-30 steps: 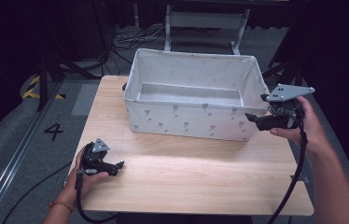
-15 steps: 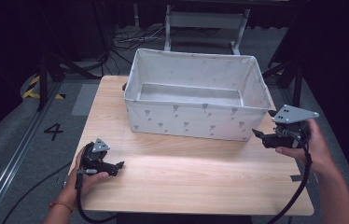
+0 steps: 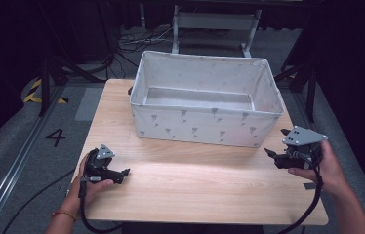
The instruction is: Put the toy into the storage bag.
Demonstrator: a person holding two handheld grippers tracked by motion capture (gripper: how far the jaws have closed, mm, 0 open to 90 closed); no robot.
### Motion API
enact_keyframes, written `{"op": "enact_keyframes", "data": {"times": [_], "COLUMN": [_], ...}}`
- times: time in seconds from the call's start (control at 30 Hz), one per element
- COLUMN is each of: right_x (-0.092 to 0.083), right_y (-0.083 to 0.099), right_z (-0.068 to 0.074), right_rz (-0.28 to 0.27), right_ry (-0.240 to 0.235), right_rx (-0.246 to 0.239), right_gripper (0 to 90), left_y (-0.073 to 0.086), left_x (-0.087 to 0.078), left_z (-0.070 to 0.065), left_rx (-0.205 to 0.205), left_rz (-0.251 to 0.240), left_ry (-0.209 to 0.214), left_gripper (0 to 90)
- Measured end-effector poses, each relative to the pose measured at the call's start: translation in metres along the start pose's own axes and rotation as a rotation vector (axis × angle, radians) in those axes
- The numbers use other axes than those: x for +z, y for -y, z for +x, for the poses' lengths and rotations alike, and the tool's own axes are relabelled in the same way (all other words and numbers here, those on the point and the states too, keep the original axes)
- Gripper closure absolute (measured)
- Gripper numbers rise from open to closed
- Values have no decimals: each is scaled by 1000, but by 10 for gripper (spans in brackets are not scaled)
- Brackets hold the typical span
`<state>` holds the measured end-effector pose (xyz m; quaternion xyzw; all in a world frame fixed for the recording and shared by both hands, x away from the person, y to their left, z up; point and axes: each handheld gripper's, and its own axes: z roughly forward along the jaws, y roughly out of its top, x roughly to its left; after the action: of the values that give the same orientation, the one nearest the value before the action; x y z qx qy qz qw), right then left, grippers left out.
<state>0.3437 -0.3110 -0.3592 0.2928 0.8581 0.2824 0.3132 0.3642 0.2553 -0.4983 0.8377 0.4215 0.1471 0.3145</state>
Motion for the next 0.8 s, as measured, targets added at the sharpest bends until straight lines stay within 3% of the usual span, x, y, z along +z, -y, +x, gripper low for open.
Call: {"op": "enact_keyframes", "data": {"times": [0.37,0.6,0.8], "right_x": [17,24,32], "right_y": [34,62,84], "right_z": [21,31,33], "right_rz": [-32,-65,-23], "right_ry": [-38,-44,-60], "right_rx": [34,88,137], "right_gripper": [219,227,231], "left_y": [0,0,0], "left_x": [0,0,0], "left_z": [0,0,0], "left_rx": [4,-4,1], "left_rz": [-1,3,0], "left_ry": [-2,1,-3], "left_gripper": [5,5,5]}}
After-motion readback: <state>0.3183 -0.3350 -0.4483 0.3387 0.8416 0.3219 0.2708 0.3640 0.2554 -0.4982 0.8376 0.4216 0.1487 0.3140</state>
